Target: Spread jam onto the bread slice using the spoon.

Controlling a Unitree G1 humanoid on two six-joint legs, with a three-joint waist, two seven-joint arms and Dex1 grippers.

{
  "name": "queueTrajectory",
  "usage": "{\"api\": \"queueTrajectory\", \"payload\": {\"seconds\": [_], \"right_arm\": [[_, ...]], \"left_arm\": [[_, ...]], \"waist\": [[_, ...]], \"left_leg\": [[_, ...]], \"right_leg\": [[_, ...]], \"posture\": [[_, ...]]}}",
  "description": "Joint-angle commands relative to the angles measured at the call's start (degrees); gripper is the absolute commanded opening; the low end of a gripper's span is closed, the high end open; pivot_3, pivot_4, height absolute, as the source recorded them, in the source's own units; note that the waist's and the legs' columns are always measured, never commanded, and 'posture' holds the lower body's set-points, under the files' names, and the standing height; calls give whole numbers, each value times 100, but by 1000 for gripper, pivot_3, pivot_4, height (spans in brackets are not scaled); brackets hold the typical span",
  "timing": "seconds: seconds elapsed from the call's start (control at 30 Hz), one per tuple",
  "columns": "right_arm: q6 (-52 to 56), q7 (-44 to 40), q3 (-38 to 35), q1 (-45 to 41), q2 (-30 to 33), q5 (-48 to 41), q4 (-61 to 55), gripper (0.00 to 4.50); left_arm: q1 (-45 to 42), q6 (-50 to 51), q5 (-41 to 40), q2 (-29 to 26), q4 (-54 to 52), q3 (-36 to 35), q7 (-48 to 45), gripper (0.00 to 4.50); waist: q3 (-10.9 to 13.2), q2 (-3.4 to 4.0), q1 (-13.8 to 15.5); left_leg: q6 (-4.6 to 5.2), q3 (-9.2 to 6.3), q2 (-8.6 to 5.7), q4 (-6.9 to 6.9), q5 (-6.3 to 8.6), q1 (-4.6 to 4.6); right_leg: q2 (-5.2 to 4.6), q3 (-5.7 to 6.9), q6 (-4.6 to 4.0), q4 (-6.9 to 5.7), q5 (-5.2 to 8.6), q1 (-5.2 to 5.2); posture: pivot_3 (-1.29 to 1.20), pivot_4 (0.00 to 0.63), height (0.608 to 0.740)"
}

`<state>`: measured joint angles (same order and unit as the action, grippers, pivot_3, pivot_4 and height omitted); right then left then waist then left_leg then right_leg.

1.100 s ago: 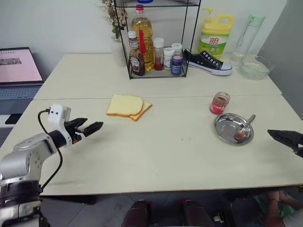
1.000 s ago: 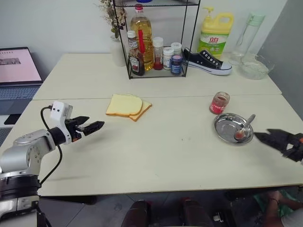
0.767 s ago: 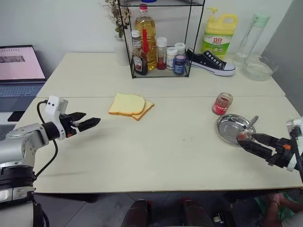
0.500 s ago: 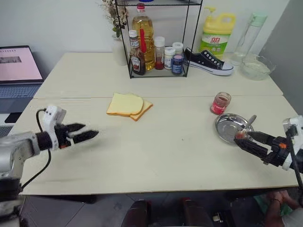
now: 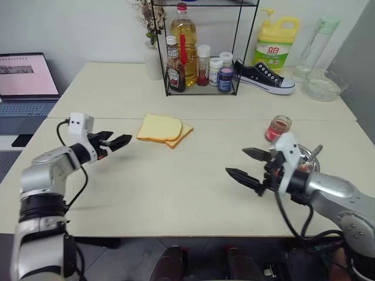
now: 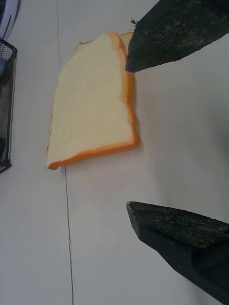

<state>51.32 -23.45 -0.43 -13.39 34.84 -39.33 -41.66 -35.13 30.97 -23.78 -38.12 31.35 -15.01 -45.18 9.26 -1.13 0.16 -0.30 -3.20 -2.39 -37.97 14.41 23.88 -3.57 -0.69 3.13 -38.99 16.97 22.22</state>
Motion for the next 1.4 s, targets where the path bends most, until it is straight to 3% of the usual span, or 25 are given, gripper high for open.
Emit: {"api": "queueTrajectory", "payload": {"seconds": [0.03,0.27,0.37,0.73,0.8,1.0,1.17,1.23,1.4], "right_arm": [[-649,94,691,-395,-247,799,244,4452],[-791,-3,1048,-599,-581,1108,404,4452],[-790,0,1004,-595,-629,1183,421,4500],[-704,135,794,-625,-838,1178,440,4500],[-693,143,780,-633,-864,1180,444,4500],[-646,151,606,-651,-862,1145,458,4500],[-433,113,259,-429,-640,1002,176,4500],[-139,-98,-104,82,-240,747,-285,4500],[393,-198,-1134,972,245,-35,-974,4500]], "left_arm": [[-803,-818,278,515,1282,25,425,4500],[-1581,-1670,675,934,2818,168,395,4500],[-1792,-1852,695,954,3099,101,393,3923],[-1886,-1959,699,876,3156,-13,259,446],[-1896,-1940,683,885,3086,-22,241,29],[-2104,-1201,443,956,2231,69,-109,29],[-2078,626,-259,890,123,447,-1013,29],[-2153,1578,-718,766,-714,694,-1466,29],[-2101,3304,-1535,551,-1786,1261,-2153,29]], "waist": [[-1,-8,8],[0,-17,-77],[0,-17,-80],[0,-17,-118],[0,-17,-119],[1,-19,-112],[4,-24,-104],[4,-23,-110],[4,-22,-179]], "left_leg": [[0,-1,-2,-2,0,0],[0,4,-2,-2,-1,4],[0,3,-1,-2,-1,2],[0,-1,-1,-3,-1,2],[0,-1,0,-3,0,2],[0,-1,-1,-4,-1,3],[-2,-2,-1,-10,-1,12],[-2,-2,-1,-8,-2,10],[-1,-4,7,-1,-1,5]], "right_leg": [[7,4,0,0,0,0],[16,-6,2,-1,-1,10],[17,-6,2,-3,-1,8],[20,-5,2,-6,-1,7],[20,-6,2,-7,-1,8],[20,-5,2,-7,-1,7],[18,-5,2,-5,-1,6],[19,-9,2,-5,-1,7],[25,-13,2,-4,0,3]], "posture": [[0,150,740],[0,150,740],[0,150,740],[0,150,740],[0,150,740],[0,150,740],[0,150,740],[0,150,740],[0,150,740]]}}
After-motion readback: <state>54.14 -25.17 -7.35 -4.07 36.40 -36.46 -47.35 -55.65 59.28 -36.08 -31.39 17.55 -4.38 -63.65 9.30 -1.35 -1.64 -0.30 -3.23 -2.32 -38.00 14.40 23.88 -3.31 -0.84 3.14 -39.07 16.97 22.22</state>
